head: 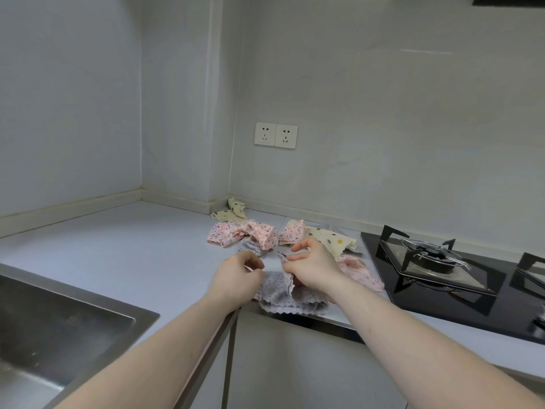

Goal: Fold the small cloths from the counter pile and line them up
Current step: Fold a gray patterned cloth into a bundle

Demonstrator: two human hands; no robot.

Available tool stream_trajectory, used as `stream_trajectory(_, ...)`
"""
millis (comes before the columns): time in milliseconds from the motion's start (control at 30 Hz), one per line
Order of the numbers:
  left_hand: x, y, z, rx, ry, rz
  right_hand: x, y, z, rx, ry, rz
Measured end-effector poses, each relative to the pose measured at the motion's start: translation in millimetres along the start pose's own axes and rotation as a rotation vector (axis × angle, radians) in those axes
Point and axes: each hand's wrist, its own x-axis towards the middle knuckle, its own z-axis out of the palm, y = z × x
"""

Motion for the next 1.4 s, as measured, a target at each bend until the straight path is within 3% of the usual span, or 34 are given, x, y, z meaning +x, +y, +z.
stream_trajectory(233, 3.8, -2.0, 2.5, 0.012, 0.026, -0.003, -8.5, 2.4, 4.3, 0.255, -0.179, 0.047)
stream_trajectory(333, 6.4, -4.3, 4.4, 0.043, 0.032, -0.004, -8.5, 9.3, -7.9, 0.251, -0.009, -0.026)
stream_trajectory(433, 9.0, -7.9, 5.4, 0.155, 0.015, -0.004, -1.6, 32.4, -19.1, 0.006, 0.227, -0.133)
stream_trajectory(500, 9.6, -8.2, 7.3, 0.281, -0.007, 0.02, -1.2, 51.3, -21.5, -0.124, 0.256, -0.148)
stream_trajectory(700, 10.2, -7.6, 12.9, 0.435, -0.074, 0.06, -2.1, 73.7, -17.2, -0.118, 0.194, -0.034)
stream_trajectory(867, 8.7, -6.6, 11.8, 0.344, -0.086, 0.067, -2.6, 75.0, -16.0, -0.138, 0.122, -0.039)
stream_trajectory(1100, 11.8, -8.8, 8.4, 0.099, -0.184, 0.005, 0.5, 79.2, -21.2, 0.035, -0.019, -0.099)
stream_trajectory(1400, 13.3, -3.9, 11.1, 0.168, -0.202, -0.033, 1.2, 80.1, -27.8, 0.124, -0.109, -0.12)
